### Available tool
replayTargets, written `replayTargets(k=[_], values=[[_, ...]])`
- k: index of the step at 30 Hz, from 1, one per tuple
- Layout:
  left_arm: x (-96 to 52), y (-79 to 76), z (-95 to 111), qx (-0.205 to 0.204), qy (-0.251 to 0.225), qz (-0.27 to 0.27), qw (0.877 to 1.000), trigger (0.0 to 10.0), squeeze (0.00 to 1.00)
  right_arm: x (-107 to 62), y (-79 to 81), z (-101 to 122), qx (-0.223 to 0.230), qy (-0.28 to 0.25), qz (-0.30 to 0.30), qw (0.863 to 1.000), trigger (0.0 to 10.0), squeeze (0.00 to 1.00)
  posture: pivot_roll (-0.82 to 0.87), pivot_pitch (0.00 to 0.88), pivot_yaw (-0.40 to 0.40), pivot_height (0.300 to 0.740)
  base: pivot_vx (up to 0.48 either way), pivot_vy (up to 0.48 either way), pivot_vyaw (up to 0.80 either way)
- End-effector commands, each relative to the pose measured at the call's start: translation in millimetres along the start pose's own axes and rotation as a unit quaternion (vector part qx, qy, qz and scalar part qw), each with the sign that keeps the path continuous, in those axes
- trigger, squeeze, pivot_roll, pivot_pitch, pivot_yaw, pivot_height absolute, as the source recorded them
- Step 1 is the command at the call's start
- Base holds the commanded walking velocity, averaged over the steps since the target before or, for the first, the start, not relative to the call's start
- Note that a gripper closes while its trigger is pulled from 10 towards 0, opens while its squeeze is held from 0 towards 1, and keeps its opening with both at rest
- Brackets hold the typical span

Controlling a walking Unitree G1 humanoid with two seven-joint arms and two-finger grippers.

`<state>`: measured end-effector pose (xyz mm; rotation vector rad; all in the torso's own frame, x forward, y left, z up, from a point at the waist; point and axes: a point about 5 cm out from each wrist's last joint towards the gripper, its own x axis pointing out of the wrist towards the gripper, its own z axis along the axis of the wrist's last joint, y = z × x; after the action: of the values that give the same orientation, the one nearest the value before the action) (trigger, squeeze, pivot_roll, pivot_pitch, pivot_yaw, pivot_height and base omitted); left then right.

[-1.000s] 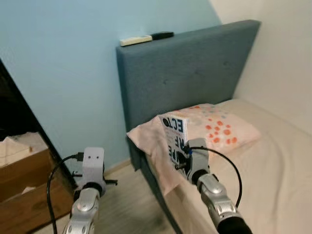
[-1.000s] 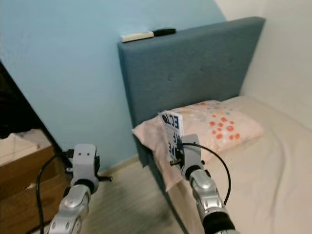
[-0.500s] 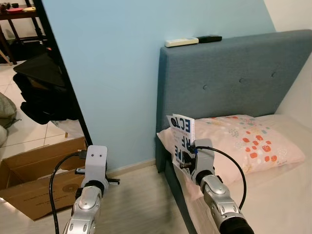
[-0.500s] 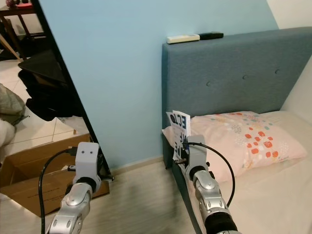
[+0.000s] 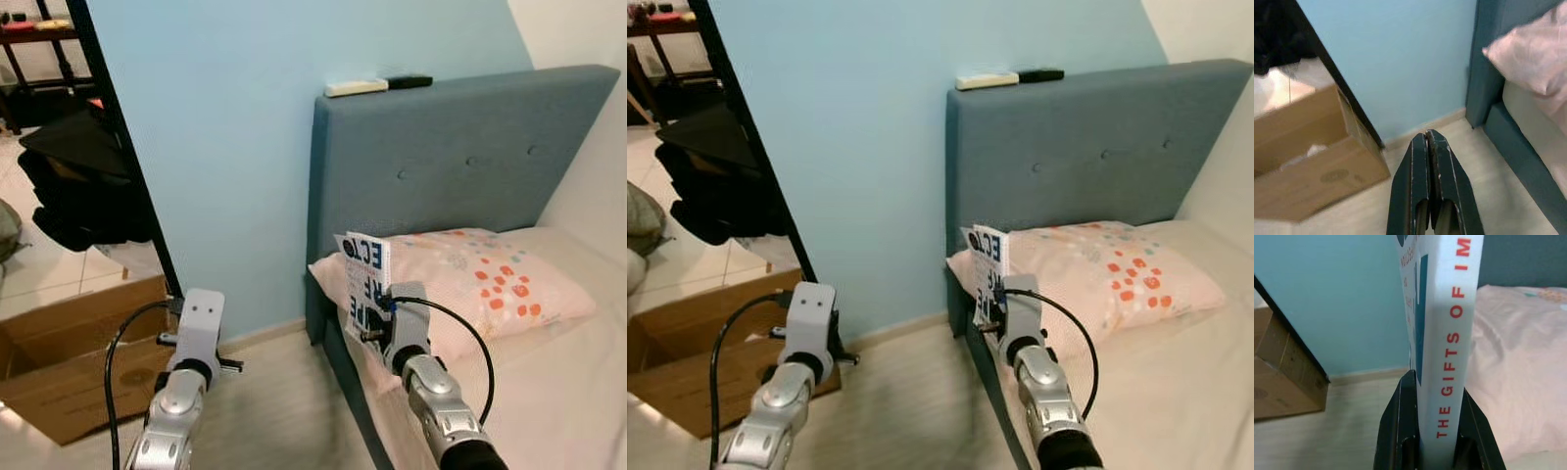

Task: Clean up the room

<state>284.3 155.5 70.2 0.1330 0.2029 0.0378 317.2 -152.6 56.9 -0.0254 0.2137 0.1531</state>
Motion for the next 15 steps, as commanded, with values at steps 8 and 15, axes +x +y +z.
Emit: replayTargets(k=[8,15], values=[[-0.3,2.4,-7.0,-0.004,0.021,0.006,1.0,10.0,0.0,0.7,-3.1,5.1,-0.007,-0.007,-0.003,1.0,10.0,0.0,-0.01,0.072,-0.024,0.74,0.0,0.0,0.0],[-0.2,3.8,-8.1,-0.003,0.021,0.008,1.0,10.0,0.0,2.1,-1.7,5.6,-0.011,-0.005,-0.002,1.0,10.0,0.0,-0.01,0.066,-0.025,0.74,0.0,0.0,0.0]])
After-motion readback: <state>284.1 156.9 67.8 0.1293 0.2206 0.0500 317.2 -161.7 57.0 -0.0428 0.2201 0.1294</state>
